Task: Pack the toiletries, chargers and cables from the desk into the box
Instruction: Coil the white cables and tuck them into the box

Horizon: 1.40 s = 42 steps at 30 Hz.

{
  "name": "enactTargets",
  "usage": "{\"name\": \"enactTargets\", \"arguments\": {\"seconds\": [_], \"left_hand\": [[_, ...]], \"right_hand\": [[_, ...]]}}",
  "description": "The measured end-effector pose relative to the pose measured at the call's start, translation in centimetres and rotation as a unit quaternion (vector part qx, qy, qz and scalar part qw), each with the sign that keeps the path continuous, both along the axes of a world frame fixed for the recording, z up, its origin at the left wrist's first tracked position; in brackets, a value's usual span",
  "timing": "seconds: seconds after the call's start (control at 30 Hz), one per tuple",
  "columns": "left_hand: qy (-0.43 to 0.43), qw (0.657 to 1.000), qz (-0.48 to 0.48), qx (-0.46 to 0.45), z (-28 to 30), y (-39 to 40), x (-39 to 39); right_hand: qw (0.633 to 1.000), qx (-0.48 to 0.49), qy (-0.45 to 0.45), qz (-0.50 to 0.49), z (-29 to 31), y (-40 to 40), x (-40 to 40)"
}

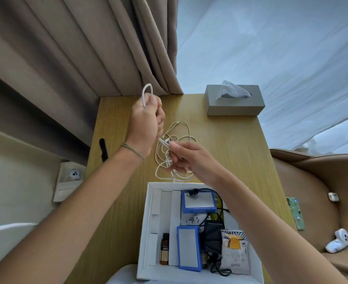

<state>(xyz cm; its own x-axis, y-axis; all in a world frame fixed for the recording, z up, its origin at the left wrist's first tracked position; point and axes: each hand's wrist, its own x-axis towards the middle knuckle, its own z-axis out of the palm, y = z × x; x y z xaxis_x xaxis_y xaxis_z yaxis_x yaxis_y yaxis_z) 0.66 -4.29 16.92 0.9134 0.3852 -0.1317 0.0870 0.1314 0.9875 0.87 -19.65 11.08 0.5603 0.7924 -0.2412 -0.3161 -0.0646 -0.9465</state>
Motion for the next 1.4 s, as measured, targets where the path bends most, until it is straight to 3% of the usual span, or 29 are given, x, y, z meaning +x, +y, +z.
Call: {"name": "enactTargets", "arguments": {"seconds": [0.1, 0.17, 0.3, 0.4, 0.5, 0.63, 0.83, 0.93, 1.0, 1.1, 1.2, 1.27, 1.4], "left_hand": [[0.027, 0.980, -0.012, 0.198, -0.2, 3.3, -0.5], [0.052, 0.951, -0.078, 0.295, -0.7, 4.6, -1.6], [0.116, 0.907, -0.304, 0.268, -1.6, 3.3, -3.8], [0.140, 0.871, -0.374, 0.285, -2.3, 1.2, -4.3], [0.109, 0.913, -0.338, 0.201, -2.8, 0.5, -4.7], [0.063, 0.956, -0.269, 0.103, -2.4, 1.8, -5.4], [0.043, 0.972, -0.230, 0.010, -1.6, 2.7, -6.0], [0.001, 0.952, -0.248, -0.178, -1.2, 1.8, -6.1], [0.007, 0.951, -0.182, -0.251, -0.7, 1.6, -5.8], [0.011, 0.989, -0.075, -0.131, -1.1, 2.6, -5.5], [0.035, 0.996, -0.064, 0.050, -1.5, 3.6, -5.8], [0.052, 0.979, -0.113, 0.160, -2.0, 3.7, -6.3], [0.086, 0.929, -0.283, 0.222, -2.9, 2.3, -7.4]], "right_hand": [[0.999, -0.017, -0.012, -0.027, -0.1, -1.2, 0.9], [0.999, -0.019, -0.011, -0.046, 0.3, -2.2, 1.5], [0.999, -0.028, -0.014, -0.044, 1.8, -1.9, 1.7], [0.996, -0.045, -0.066, -0.050, 2.8, -0.9, 1.3], [0.987, -0.074, -0.126, -0.071, 3.2, -0.9, 1.5], [0.990, -0.064, -0.102, -0.075, 3.0, -2.0, 1.5], [0.994, -0.076, -0.050, -0.053, 1.7, -1.7, -0.6], [0.994, -0.096, -0.039, -0.041, 0.9, 0.0, -2.1], [0.991, -0.116, -0.062, -0.014, 0.5, 0.6, -2.5], [0.983, -0.154, -0.101, 0.023, 0.2, 0.0, -2.4], [0.988, -0.141, -0.060, 0.006, 0.5, -1.2, -1.9], [0.994, -0.106, -0.025, -0.011, 1.3, -1.8, -1.6], [0.998, -0.050, -0.028, -0.029, 3.7, -1.8, -1.4]]}}
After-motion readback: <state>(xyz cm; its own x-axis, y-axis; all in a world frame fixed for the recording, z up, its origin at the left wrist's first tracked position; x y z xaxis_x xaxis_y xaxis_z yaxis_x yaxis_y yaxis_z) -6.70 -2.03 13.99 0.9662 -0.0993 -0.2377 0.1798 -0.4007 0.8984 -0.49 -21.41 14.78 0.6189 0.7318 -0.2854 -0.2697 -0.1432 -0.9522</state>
